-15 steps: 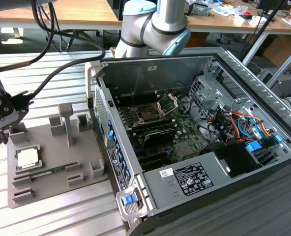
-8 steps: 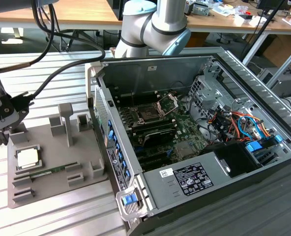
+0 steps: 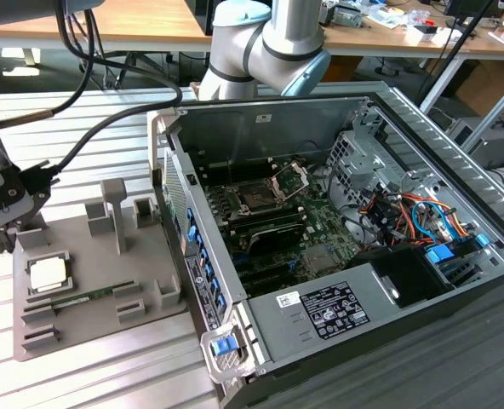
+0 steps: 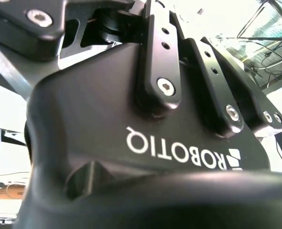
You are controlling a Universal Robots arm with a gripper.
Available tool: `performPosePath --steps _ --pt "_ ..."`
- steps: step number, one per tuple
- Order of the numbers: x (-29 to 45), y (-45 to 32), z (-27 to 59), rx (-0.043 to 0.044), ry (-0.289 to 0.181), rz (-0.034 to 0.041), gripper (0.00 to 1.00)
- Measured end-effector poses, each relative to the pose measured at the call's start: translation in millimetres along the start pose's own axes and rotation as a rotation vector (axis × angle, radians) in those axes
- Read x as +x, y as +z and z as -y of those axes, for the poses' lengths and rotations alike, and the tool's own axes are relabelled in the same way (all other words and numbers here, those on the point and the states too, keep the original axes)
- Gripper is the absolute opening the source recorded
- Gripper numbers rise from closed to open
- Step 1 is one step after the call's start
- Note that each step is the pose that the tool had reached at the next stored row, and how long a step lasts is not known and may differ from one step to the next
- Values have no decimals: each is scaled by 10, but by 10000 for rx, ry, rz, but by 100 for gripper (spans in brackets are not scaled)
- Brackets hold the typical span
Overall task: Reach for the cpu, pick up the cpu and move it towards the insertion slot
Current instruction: 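Pick up the cpu and move it towards the insertion slot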
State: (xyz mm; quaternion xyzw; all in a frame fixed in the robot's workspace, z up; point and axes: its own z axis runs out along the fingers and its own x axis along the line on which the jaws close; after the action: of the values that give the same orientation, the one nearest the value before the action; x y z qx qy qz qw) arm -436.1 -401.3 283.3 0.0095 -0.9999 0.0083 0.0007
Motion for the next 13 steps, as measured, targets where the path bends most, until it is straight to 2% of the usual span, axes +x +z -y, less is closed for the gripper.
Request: performPosePath --steps 13 --pt "0 51 -1 119 0 -3 11"
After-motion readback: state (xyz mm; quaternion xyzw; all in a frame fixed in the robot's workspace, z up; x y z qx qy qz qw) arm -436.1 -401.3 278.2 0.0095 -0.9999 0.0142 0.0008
